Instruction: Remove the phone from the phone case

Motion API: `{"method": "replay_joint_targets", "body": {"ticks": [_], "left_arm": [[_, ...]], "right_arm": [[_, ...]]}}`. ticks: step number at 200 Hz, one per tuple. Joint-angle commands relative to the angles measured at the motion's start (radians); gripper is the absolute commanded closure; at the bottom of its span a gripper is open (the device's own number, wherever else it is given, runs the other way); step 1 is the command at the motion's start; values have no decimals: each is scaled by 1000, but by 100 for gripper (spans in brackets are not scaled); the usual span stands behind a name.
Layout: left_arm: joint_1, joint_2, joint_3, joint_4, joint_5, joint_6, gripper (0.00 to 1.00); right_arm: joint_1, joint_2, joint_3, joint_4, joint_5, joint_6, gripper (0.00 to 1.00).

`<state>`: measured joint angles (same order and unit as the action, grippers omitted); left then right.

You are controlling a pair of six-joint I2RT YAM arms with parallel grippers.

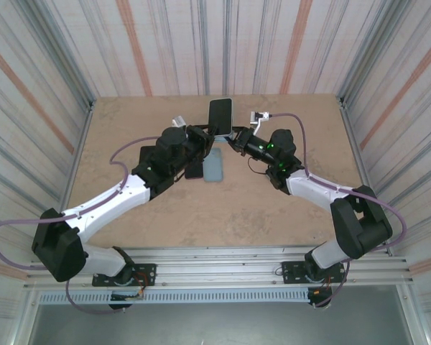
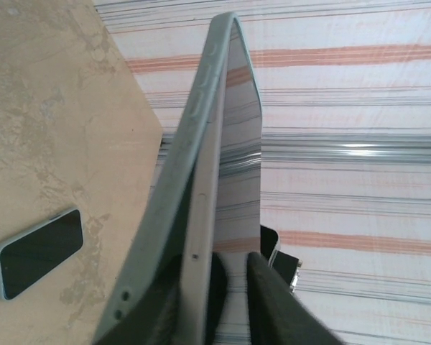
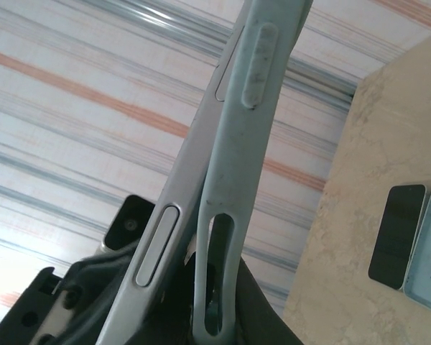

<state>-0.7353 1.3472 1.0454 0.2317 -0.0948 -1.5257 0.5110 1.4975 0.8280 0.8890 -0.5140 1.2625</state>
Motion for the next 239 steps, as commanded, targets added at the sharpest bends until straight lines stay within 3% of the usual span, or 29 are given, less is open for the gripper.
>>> {"method": "replay_joint_targets", "body": {"ticks": [1, 58, 119, 201, 239], "left_arm": [[-1, -11, -1, 10, -34, -5, 81], [-1, -48, -13, 37, -63, -25, 93], [-1, -30, 0, 65, -18, -37, 98], [-6, 73, 74, 144, 15, -41, 99], [-16, 108, 124, 140, 31, -38, 100]], "right_arm": [[14, -36, 8, 37, 21, -45, 98], [15, -62, -16, -95, 104, -81, 97], [-38, -135, -6, -472, 188, -211, 98], [10, -126, 0, -423, 246, -249, 98], [25, -161, 70, -681, 362, -348, 99]]}}
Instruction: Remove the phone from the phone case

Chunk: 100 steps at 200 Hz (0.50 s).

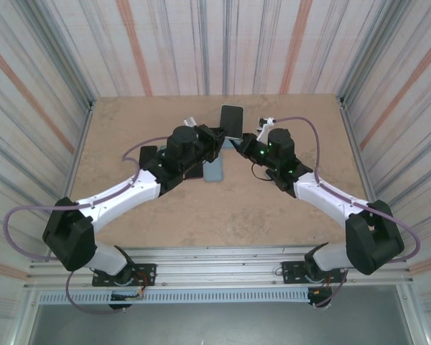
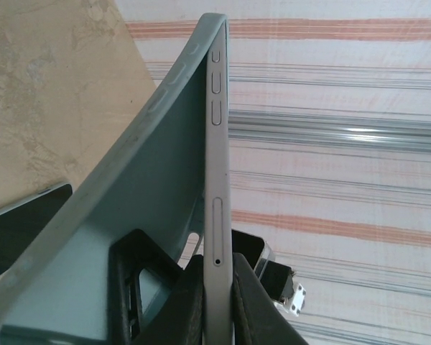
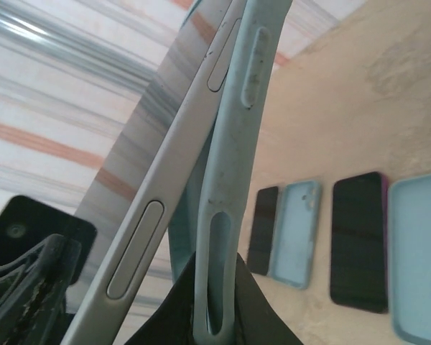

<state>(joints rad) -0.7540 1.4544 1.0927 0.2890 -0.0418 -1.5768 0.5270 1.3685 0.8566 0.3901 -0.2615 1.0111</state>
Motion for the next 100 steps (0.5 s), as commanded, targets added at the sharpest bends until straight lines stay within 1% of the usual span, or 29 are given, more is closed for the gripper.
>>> {"method": "replay_joint_targets", "body": {"ticks": [1, 18, 42, 62, 85, 100], "left_arm": [[2, 1, 78, 82, -21, 14, 100], [-1, 6, 93, 75, -21, 21, 100], [7, 0, 85, 67, -31, 21, 100], [23, -18, 75, 50, -39, 26, 100], [41, -21, 54, 76, -36, -2, 100], [45, -27, 49, 56, -35, 2, 100]], "right_arm": [[9, -33, 42, -186, 112, -97, 99], [-1, -48, 36, -231, 139, -96, 99], [-38, -85, 2, -236, 159, -83, 99], [-73, -116, -30, -215, 149, -81, 99], [-117, -133, -82, -92, 83, -36, 99], [-116, -137, -73, -55, 61, -65, 99]]}}
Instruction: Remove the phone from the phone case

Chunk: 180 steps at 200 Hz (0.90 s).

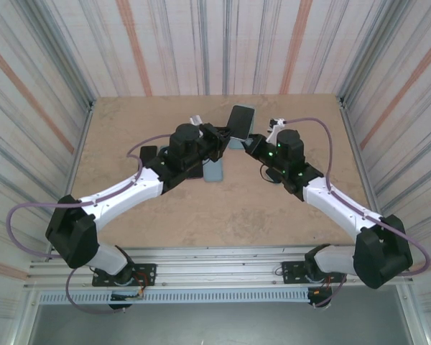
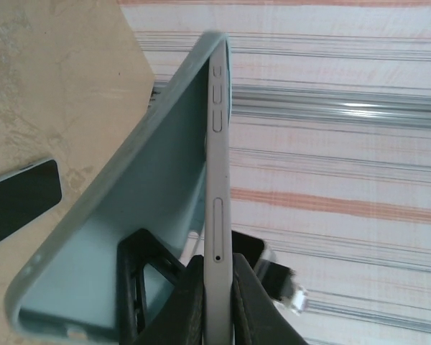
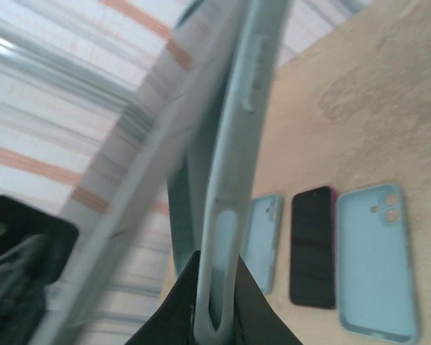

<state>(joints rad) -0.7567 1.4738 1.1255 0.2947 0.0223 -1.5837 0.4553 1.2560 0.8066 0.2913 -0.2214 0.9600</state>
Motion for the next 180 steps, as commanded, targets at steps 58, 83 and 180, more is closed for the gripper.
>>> {"method": "replay_joint_targets", "body": {"ticks": [58, 83, 180], "left_arm": [[59, -40, 17, 49, -71, 10, 100], [51, -42, -4, 28, -85, 36, 100], [-28, 97, -121, 139, -209, 124, 100]], "right_arm": [[-62, -7, -7, 70, -10, -38, 99], [-89, -13, -4, -23, -19, -39, 99], [-252, -34, -136, -11, -199, 57, 99]]}}
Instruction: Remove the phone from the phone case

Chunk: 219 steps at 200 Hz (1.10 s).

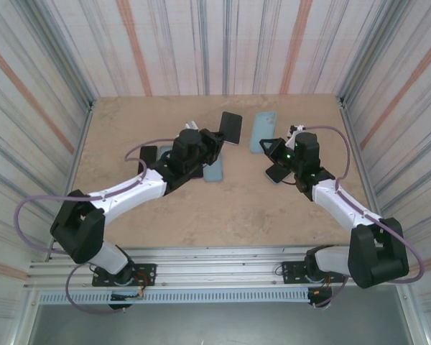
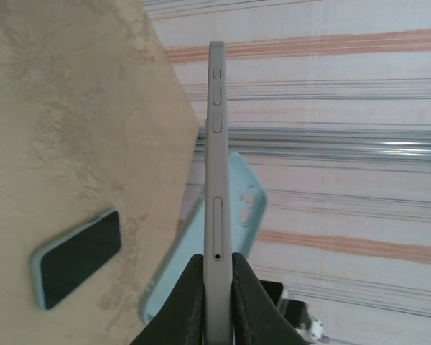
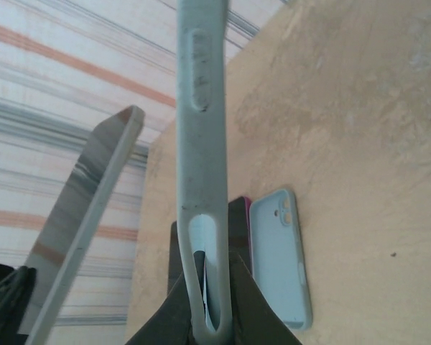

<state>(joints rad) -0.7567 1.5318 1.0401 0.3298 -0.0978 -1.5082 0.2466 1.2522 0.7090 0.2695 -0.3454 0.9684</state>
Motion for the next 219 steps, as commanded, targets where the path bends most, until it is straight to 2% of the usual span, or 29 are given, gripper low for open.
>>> {"method": "replay_joint_targets", "body": {"ticks": [1, 71, 140, 219], "left_arm": [[-29, 41, -37, 106, -91, 48, 100], [-67, 238, -35, 236, -108, -28, 100], [-76, 384, 25, 254, -122, -95, 100], [-76, 487, 86, 252, -126, -125, 97]], "right_arm": [[-45, -30, -39, 12, -77, 49, 98], [-73, -71, -99, -5, -77, 62, 98], [-84, -121, -144, -35, -51, 61, 98], [-95, -102, -144, -36, -63, 61, 98]]}}
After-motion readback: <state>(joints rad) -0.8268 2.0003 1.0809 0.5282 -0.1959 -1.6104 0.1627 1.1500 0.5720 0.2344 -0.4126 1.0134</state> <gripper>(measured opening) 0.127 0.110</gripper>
